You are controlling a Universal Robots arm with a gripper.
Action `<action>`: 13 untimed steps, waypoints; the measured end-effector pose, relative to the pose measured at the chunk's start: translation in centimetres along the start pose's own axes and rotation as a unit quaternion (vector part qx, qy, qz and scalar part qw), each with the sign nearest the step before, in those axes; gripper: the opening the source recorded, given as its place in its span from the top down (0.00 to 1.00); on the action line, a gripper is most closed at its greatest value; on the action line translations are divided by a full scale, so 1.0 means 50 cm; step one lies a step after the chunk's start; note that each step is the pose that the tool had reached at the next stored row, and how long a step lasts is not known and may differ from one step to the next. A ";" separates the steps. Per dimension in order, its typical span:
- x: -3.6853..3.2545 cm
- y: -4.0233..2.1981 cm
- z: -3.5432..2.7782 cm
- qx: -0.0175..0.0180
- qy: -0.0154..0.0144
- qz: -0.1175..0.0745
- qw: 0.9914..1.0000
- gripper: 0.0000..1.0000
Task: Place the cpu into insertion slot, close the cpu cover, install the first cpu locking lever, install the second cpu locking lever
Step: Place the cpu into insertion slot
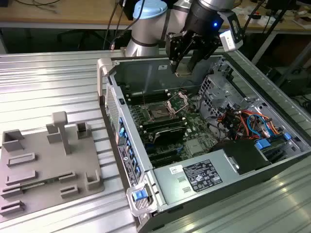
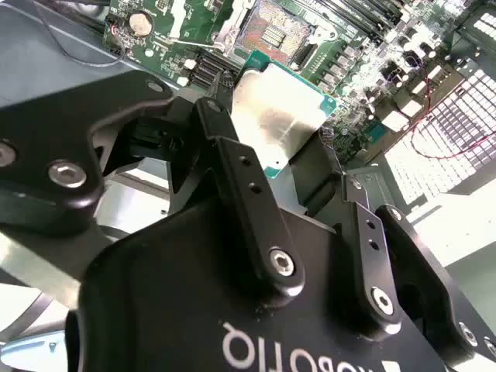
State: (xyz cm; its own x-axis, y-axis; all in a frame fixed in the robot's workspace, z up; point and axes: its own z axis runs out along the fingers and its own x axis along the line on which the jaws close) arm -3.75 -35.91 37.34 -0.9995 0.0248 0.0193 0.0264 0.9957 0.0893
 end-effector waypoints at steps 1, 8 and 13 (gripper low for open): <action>0.000 0.000 0.000 0.000 0.000 0.000 1.000 0.45; 0.000 0.000 0.000 0.000 0.000 0.000 1.000 0.45; 0.000 0.000 0.000 0.000 -0.001 0.007 1.000 0.45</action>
State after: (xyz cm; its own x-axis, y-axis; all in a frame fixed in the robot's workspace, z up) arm -3.76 -35.92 37.33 -0.9991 0.0381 0.0195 0.0397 0.9952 0.0892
